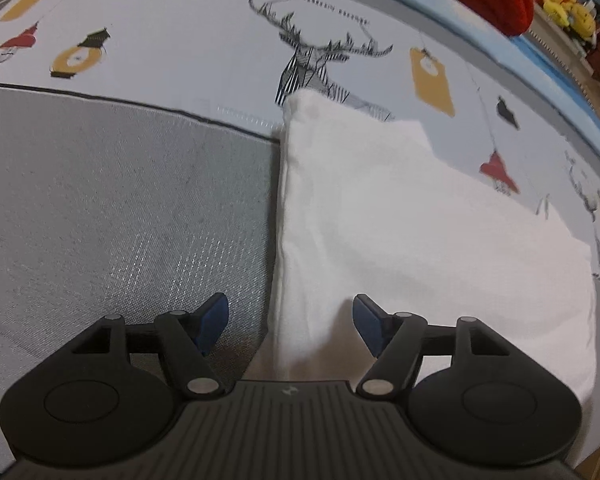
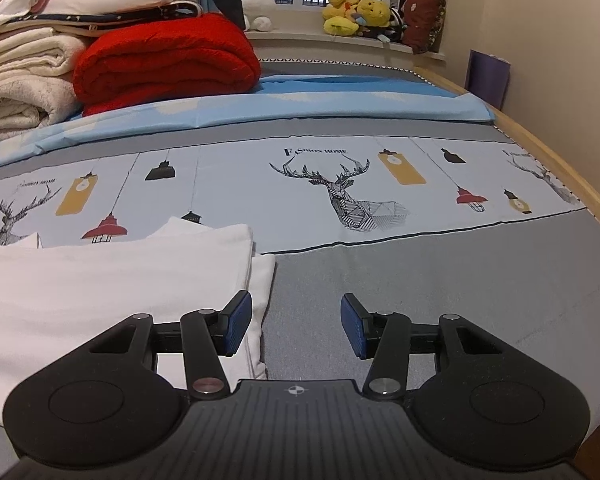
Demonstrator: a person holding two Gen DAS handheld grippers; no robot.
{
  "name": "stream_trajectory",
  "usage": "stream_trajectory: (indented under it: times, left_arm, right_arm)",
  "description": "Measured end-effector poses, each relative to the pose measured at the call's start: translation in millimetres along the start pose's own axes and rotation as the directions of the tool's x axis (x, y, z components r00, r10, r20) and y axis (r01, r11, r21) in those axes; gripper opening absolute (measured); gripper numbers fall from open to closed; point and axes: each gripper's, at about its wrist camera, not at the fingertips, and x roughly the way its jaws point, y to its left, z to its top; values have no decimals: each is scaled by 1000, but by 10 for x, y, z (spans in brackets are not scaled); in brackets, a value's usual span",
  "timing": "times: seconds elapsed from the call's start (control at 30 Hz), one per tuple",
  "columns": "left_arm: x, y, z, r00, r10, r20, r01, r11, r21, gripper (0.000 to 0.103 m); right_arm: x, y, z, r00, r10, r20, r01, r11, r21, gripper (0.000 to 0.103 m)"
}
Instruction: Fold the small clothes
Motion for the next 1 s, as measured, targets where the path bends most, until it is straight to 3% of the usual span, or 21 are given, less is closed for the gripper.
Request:
stream_trajectory:
  times: [0.27, 0.4, 0.43, 0.47, 0.63, 0.73, 0.9, 1.0]
  left_arm:
    - [122, -2, -18, 1000, 19, -15, -19, 999, 29, 73]
    - [117, -36, -24, 1000, -21, -12, 21, 999, 41, 56]
    - [117, -48, -25, 999, -35, -12, 35, 998, 48, 45]
    - [121, -61, -24, 999, -49, -15, 50, 997, 52, 42]
    - [122, -50, -23, 998, -57, -17, 58, 997, 46, 42]
    - [132, -1, -11, 997, -78, -24, 78, 997, 7, 48]
    - [132, -70, -29, 998, -60, -16, 61, 997, 53, 48]
    - [125, -97, -37, 999, -49, -5, 49, 996, 76, 38]
  right_arm:
    - [37, 15, -14, 1000, -15, -13, 14, 1000, -13, 51]
    - [56, 33, -14, 1000, -19, -18, 18, 1000, -18, 51]
    - [58, 38, -18, 1000, -19, -19, 19, 1000, -20, 51]
    - [62, 43, -21, 1000, -19, -20, 18, 1000, -22, 51]
    - [83, 85, -31, 999, -21, -29, 20, 999, -40, 51]
    - [88, 96, -36, 999, -23, -32, 22, 999, -45, 51]
    - [92, 101, -38, 999, -23, -32, 21, 999, -47, 51]
    - [96, 110, -45, 999, -25, -32, 23, 998, -52, 51]
